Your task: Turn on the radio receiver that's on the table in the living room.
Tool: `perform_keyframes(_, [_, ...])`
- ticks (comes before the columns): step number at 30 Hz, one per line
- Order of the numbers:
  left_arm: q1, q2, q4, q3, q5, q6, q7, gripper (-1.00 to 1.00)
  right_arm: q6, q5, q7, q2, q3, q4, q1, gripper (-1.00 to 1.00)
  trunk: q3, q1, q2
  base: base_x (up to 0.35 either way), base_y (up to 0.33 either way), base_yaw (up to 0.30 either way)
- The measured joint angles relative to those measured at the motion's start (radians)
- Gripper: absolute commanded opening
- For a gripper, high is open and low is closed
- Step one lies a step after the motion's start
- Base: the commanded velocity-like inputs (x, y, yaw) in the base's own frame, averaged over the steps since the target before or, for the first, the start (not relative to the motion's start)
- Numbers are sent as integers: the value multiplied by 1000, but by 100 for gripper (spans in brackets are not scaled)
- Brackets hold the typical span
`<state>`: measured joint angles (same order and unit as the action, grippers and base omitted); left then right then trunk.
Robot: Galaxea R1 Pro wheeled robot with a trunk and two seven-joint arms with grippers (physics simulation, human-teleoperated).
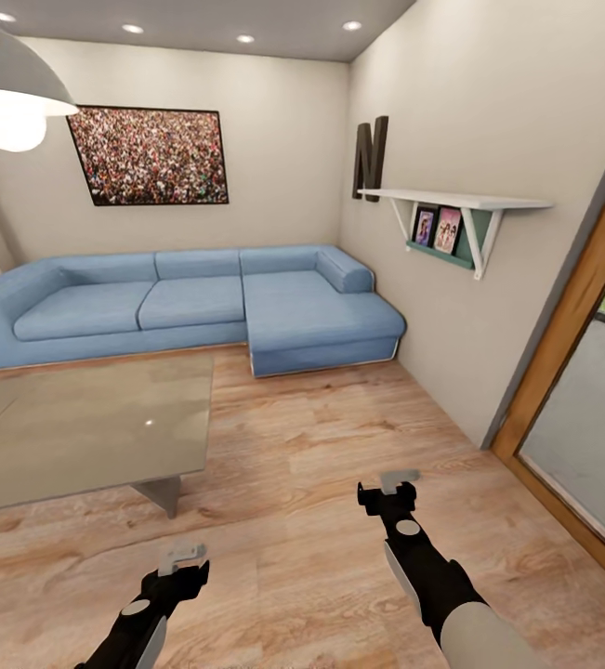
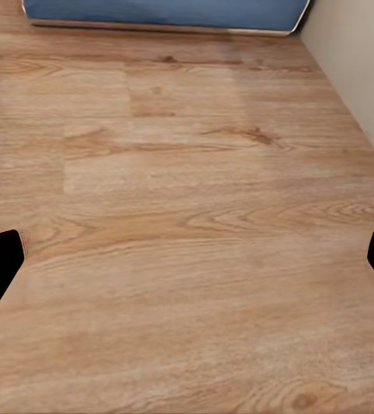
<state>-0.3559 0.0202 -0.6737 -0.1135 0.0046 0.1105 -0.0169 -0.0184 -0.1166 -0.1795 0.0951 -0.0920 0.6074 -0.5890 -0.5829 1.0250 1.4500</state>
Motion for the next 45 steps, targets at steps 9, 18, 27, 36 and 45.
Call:
perform_keyframes(9, [0, 1, -1, 0, 0, 0, 0, 100, 0, 0, 0, 0, 0, 0, 0, 100, -13, 0, 0, 0, 0, 154])
perform_keyframes(18, [0, 1, -1, 0, 0, 0, 0, 100, 0, 0, 0, 0, 0, 0, 0, 100, -19, 0, 0, 0, 0, 69])
perform_keyframes(27, [0, 1, -1, 0, 0, 0, 0, 100, 1, 0, 0, -1, 0, 0, 0, 100, -19, 0, 0, 175, 0, 3])
perform_keyframes(36, [0, 3, -3, 2, 0, 0, 0, 100, 2, 0, 0, -2, 0, 0, 0, 100, -21, 0, 0, 26, 0, 91])
perform_keyframes(45, [0, 3, -1, 2, 0, 0, 0, 100, 2, 0, 0, -2, 0, 0, 0, 100, -28, 0, 0, 0, 0, 234])
